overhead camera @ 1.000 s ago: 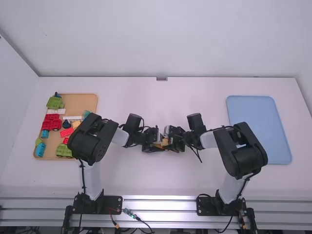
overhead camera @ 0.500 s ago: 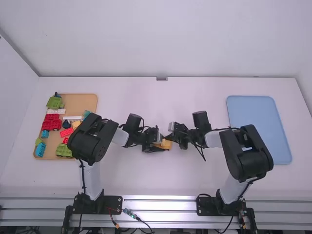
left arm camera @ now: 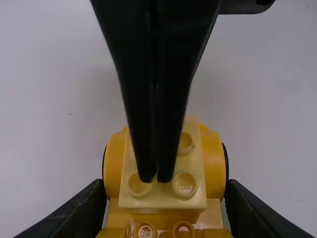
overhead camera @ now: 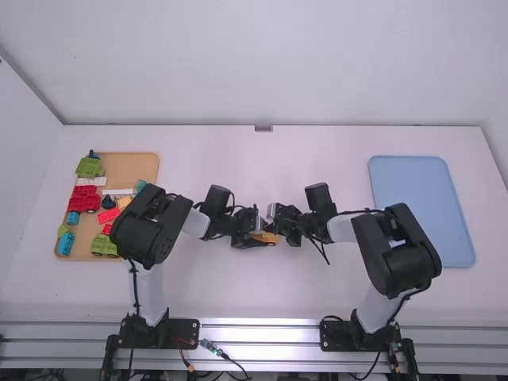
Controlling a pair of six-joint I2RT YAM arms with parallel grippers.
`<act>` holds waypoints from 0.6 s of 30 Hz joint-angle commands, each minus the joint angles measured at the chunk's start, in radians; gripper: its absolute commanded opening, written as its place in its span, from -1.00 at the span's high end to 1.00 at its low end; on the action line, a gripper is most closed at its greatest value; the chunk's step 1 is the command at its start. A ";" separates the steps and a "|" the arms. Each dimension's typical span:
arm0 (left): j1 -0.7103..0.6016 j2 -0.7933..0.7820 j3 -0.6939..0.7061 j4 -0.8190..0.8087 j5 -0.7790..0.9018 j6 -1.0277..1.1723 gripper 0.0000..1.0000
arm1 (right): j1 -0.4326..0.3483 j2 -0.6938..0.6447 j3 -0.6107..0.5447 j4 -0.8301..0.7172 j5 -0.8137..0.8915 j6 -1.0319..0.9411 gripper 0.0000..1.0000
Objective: Assemble lego blocks to make yellow taxi
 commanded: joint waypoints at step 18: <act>-0.003 0.023 -0.025 -0.003 -0.091 -0.034 0.42 | -0.036 0.104 0.011 -0.063 0.052 -0.028 1.00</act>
